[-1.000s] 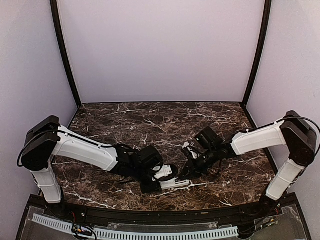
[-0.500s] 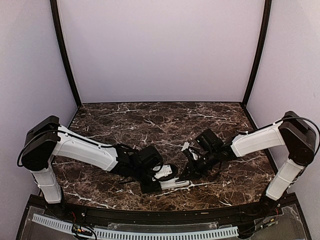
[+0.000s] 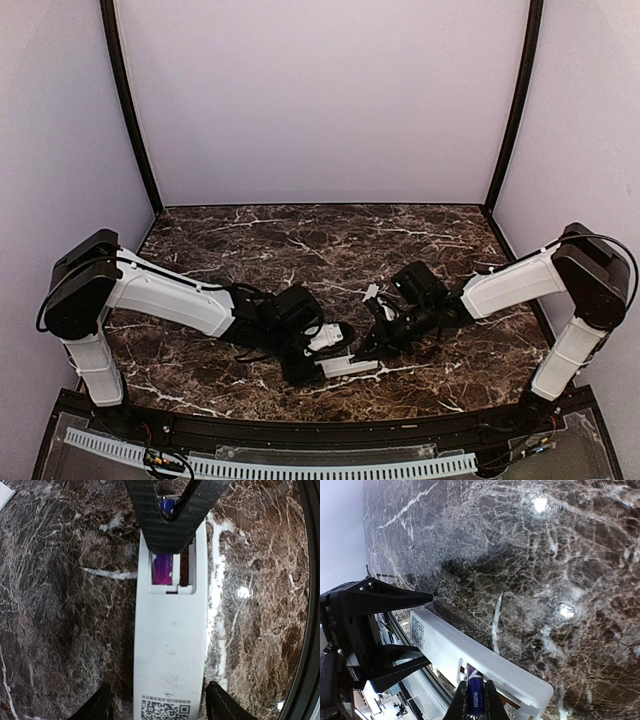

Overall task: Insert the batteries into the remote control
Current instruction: Pass from the right arm to the left

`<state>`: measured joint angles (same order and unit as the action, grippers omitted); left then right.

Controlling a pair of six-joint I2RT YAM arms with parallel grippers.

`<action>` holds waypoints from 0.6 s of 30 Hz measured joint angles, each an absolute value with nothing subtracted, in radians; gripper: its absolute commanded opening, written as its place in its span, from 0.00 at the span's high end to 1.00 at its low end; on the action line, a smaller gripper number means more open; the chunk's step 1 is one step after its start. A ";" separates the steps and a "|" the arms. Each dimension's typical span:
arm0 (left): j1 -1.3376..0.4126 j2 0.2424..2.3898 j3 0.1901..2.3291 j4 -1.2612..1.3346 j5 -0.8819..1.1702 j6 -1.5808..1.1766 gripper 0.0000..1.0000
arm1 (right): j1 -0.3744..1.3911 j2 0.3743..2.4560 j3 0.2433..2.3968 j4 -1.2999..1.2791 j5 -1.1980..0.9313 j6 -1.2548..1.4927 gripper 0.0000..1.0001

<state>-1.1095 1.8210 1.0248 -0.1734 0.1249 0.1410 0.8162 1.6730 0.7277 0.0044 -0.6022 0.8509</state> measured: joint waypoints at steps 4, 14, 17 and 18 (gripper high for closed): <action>-1.103 1.821 1.033 -0.159 0.179 0.142 0.31 | 0.817 1.673 0.714 0.029 -0.604 0.850 1.00; -1.095 1.821 1.074 -0.088 0.318 0.195 0.56 | 0.817 1.671 0.694 0.067 -0.606 0.848 1.00; -1.084 1.822 1.083 -0.021 0.331 0.199 0.68 | 0.817 1.671 0.693 0.068 -0.606 0.847 1.00; -1.081 1.827 1.089 -0.002 0.328 0.205 0.72 | 0.817 1.670 0.691 0.070 -0.606 0.847 1.00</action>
<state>-1.0809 1.8267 1.0889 -0.0025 0.3283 0.2050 0.8169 1.6699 0.6914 0.0700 -0.6056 0.8474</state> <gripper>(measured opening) 0.359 0.064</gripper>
